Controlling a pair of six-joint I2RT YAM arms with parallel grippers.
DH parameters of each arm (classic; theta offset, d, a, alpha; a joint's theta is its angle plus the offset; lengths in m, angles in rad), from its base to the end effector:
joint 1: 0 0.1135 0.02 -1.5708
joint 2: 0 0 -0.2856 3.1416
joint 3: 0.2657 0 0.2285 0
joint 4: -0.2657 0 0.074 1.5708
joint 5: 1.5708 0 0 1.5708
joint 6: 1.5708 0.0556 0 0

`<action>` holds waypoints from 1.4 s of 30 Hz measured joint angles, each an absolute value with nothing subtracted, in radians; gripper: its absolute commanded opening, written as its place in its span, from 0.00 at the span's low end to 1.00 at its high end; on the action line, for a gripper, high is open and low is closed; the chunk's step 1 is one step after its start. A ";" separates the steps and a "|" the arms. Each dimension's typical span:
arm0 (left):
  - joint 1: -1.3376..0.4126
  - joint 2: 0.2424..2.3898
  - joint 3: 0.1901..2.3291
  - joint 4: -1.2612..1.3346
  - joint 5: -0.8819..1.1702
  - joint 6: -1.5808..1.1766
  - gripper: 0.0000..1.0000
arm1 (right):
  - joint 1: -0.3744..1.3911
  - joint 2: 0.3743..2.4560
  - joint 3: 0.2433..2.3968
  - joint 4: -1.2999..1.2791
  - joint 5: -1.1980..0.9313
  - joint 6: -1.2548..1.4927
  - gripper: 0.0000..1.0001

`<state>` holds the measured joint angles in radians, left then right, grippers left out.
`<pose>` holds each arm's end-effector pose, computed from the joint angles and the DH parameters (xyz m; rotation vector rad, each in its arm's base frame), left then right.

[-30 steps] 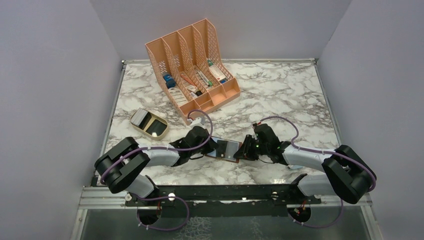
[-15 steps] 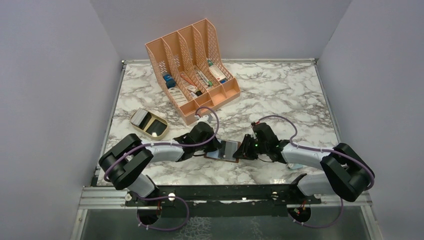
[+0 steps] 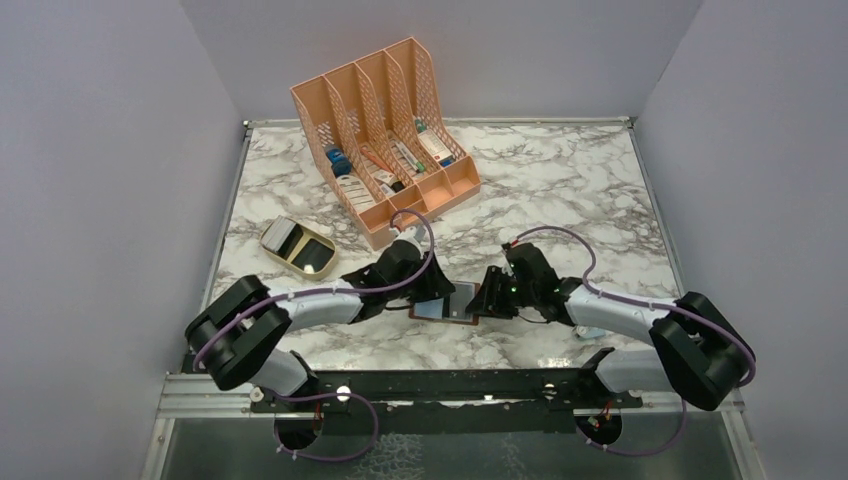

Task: Put the credit cards into the card holder
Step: Insert the credit card into the card holder.

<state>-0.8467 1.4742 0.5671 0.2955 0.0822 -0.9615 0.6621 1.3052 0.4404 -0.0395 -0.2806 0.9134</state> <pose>0.1831 -0.2139 0.1867 -0.0866 2.4044 -1.0444 0.1581 0.1428 0.1601 0.2083 2.7065 0.9353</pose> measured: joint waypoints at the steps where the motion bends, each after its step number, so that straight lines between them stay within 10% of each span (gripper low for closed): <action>1: -0.847 1.448 0.569 0.277 0.076 -0.963 0.48 | 0.662 1.293 0.440 -0.049 -0.279 0.907 0.42; 19: -0.830 1.165 0.554 -0.073 -0.099 -0.845 0.46 | 0.662 1.299 0.567 -0.181 -0.244 0.823 0.41; 27: -0.831 1.274 0.537 0.144 0.065 -0.888 0.01 | 0.662 1.322 0.568 -0.186 -0.218 0.822 0.34; 42: -0.830 1.497 0.616 0.169 0.091 -0.876 0.00 | 0.662 1.370 0.565 -0.171 -0.214 0.822 0.33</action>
<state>-0.8303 1.4971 0.6159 0.1692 0.0910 -0.8761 0.6621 1.3705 0.5648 -0.1715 -0.2142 0.8219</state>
